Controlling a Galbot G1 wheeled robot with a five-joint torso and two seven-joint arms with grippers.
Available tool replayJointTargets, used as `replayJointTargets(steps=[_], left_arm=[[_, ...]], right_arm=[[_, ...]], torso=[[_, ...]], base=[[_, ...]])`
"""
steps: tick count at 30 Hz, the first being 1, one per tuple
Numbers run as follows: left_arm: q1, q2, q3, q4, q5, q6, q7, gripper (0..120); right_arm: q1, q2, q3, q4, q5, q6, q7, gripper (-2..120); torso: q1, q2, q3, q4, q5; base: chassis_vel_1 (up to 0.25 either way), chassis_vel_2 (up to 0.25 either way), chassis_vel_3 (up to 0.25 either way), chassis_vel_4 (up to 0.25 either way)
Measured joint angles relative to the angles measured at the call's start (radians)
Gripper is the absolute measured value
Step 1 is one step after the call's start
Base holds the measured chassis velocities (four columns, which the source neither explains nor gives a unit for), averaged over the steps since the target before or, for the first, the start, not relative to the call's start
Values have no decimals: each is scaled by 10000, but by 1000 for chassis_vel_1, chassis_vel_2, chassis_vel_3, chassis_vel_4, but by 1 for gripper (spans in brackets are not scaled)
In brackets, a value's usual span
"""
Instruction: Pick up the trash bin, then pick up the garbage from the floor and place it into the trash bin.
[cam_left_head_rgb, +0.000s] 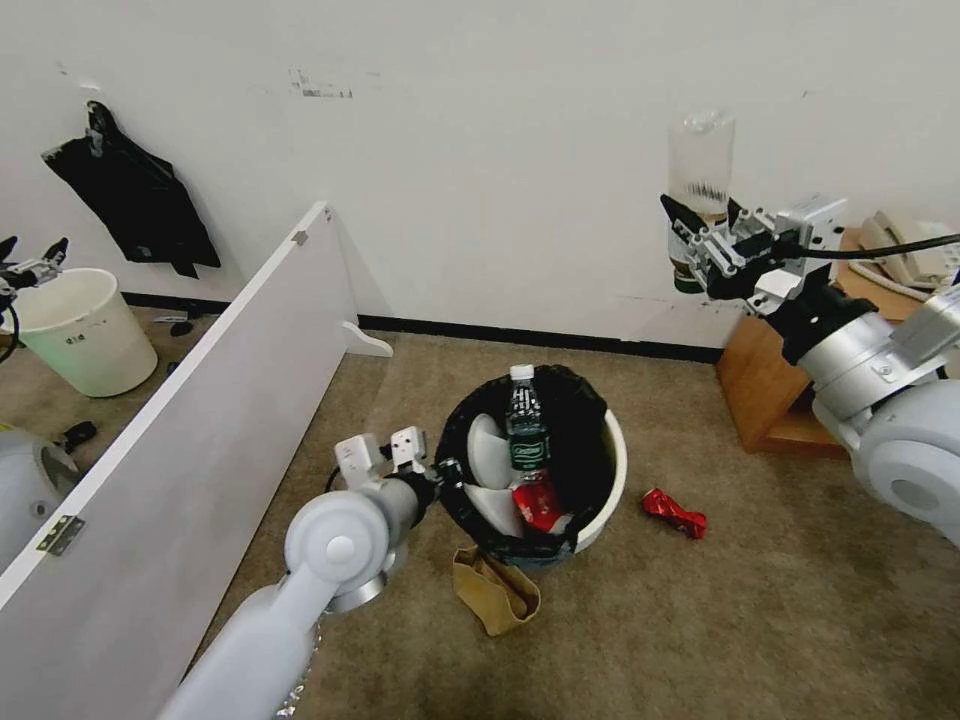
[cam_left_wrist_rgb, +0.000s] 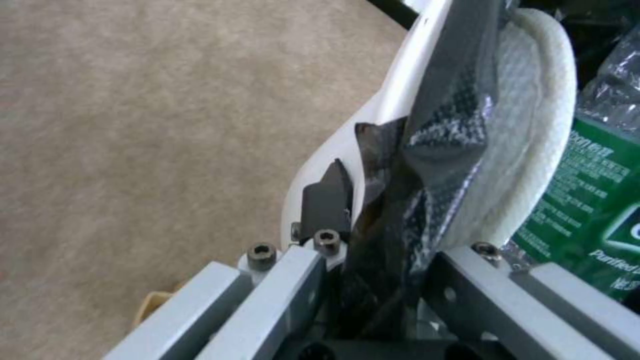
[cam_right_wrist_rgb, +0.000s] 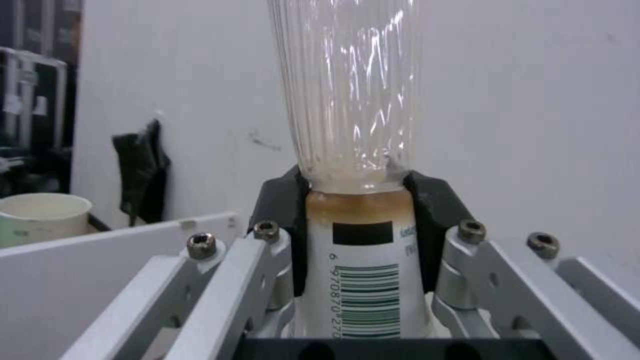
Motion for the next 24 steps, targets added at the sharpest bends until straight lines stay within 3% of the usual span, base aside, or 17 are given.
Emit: replayJointTargets(steps=[9,24], left_arm=[[-938,-302,619,408,-467,-33,-108,1],[-1677,-784,1010,730,-941,-46,-206,1]], right_arm=[[-167,-181,177,393,45,490,-561,26],[-880,-147,37,886,-262,909,-1554,26]], torso=[[0,0,-1,1,0],[0,0,-1,1,0]], base=[[0,0,0,0],[0,0,0,0]])
